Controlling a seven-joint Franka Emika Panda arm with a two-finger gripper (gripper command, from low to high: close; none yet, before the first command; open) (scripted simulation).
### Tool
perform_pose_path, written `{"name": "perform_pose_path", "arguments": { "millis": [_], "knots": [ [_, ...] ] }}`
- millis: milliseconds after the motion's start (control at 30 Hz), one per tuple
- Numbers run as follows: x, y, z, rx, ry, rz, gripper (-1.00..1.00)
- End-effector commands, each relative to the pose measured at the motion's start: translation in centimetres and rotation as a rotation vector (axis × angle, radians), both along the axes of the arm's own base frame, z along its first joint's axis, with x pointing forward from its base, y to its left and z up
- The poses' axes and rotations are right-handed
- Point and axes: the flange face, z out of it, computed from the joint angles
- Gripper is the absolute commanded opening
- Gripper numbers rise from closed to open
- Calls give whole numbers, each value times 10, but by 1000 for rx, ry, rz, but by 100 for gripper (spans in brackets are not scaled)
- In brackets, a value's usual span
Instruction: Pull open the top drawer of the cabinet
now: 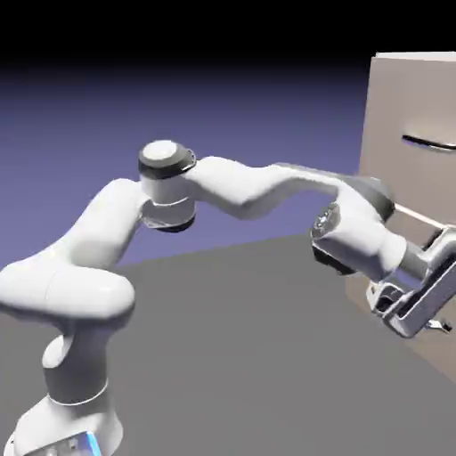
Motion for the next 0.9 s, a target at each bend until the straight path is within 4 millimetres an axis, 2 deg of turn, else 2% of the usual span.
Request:
{"name": "perform_pose_path", "arguments": {
  "millis": [0,100,167,267,300,333,533,567,600,633,867],
  "knots": [
    [9,16,14,-14,-46,30,0],
    [33,76,53,-52,-177,144,0],
    [45,124,77,-72,-258,237,0],
    [58,208,106,-94,-366,402,0],
    [59,225,110,-97,-384,435,0],
    [59,225,110,-97,-384,435,0],
    [109,225,110,-97,-384,435,0],
    [109,225,110,-97,-384,435,0],
    [109,225,110,-97,-384,435,-100],
    [109,225,110,-97,-384,435,-100],
    [51,225,110,-97,-384,435,-100]
  ]
}}
